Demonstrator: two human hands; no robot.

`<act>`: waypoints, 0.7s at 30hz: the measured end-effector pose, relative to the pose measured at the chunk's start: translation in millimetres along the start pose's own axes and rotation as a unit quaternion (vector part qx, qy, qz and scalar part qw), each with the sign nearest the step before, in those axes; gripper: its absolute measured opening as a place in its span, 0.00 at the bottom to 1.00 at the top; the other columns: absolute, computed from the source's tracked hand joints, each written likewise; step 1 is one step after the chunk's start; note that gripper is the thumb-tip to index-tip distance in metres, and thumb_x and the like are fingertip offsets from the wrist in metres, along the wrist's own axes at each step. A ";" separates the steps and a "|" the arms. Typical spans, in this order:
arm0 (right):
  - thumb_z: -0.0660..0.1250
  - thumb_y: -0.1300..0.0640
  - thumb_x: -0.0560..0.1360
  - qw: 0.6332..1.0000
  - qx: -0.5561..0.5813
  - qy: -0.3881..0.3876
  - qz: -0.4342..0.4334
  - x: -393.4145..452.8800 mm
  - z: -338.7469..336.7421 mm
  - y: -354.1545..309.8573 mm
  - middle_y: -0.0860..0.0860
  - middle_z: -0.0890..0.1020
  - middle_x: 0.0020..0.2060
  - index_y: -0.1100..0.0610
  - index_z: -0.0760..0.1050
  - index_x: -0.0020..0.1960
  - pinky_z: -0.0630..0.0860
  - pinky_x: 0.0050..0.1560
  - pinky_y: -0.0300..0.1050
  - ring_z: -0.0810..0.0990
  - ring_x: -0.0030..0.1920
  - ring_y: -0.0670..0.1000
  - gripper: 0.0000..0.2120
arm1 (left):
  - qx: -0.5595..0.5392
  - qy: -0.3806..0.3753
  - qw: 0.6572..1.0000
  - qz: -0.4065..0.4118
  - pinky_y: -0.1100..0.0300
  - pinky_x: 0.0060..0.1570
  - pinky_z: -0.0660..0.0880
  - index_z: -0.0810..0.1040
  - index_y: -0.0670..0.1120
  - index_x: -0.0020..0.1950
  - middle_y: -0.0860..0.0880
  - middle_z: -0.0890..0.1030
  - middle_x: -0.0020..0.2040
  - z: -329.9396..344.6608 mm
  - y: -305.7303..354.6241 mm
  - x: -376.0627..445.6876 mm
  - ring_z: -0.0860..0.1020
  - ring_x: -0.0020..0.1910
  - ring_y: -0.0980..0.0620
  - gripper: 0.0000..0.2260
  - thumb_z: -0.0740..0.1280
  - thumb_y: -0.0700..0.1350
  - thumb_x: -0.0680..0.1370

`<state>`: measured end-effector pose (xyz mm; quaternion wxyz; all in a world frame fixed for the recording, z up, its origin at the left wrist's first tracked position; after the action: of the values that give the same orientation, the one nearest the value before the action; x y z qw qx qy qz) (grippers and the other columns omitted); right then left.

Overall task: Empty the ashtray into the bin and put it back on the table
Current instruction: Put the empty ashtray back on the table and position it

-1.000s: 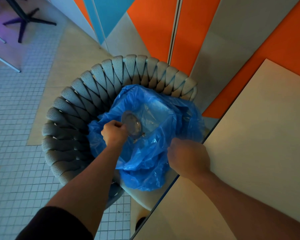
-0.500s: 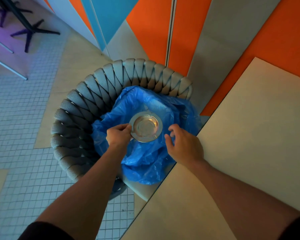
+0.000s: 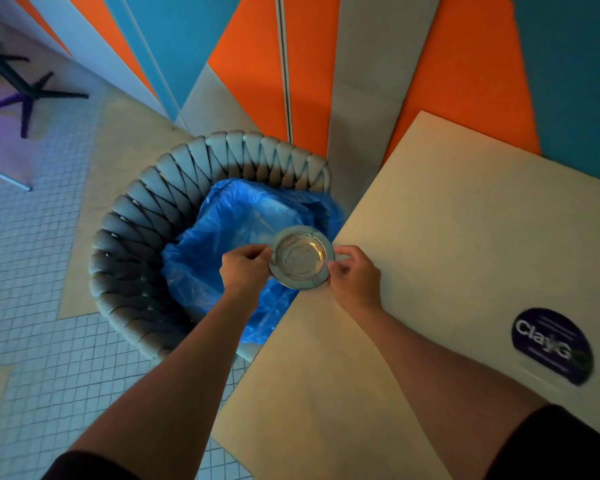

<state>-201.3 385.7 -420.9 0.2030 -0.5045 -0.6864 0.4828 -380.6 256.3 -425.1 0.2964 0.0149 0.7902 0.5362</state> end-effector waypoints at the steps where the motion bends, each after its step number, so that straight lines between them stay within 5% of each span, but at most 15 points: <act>1: 0.68 0.59 0.74 1.000 0.002 0.001 0.008 -5.5 -7.3 4.1 0.53 0.85 0.38 0.54 0.77 0.54 0.78 0.46 0.45 0.84 0.39 0.53 0.08 | 0.011 0.001 1.000 0.003 0.46 0.49 0.83 0.86 0.45 0.42 0.42 0.85 0.41 3.7 0.3 -8.1 0.85 0.43 0.43 0.03 0.72 0.40 0.74; 5: 0.68 0.59 0.74 0.999 0.007 0.020 0.033 -30.7 -45.8 20.6 0.50 0.84 0.36 0.54 0.77 0.54 0.79 0.46 0.46 0.83 0.38 0.50 0.09 | 0.033 -0.013 0.999 0.003 0.46 0.46 0.83 0.84 0.53 0.34 0.47 0.84 0.35 24.3 -3.2 -46.1 0.84 0.39 0.45 0.08 0.73 0.42 0.71; 13: 0.68 0.59 0.74 0.995 0.022 0.059 0.078 -88.1 -123.9 60.8 0.51 0.85 0.36 0.54 0.77 0.53 0.81 0.47 0.55 0.84 0.37 0.53 0.09 | 0.058 -0.084 0.995 -0.014 0.50 0.42 0.83 0.84 0.46 0.40 0.43 0.85 0.38 74.4 -22.7 -121.3 0.84 0.38 0.44 0.05 0.71 0.39 0.74; 21: 0.68 0.60 0.74 0.984 0.031 0.098 0.147 -166.7 -188.1 117.0 0.49 0.84 0.35 0.51 0.76 0.52 0.82 0.41 0.53 0.83 0.34 0.49 0.09 | 0.096 -0.138 0.985 -0.037 0.56 0.38 0.82 0.85 0.46 0.45 0.46 0.85 0.38 113.2 -58.4 -203.0 0.82 0.35 0.48 0.05 0.70 0.38 0.74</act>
<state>69.0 326.6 -402.9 0.2119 -0.6379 -0.5665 0.4767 -141.3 257.1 -411.5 0.4195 0.0876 0.7895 0.4393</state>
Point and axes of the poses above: each hand's wrist, its own x-axis towards the middle knuckle, its own z-axis out of the palm, y = z × x, the point moved 6 cm from there along x, towards the middle knuckle
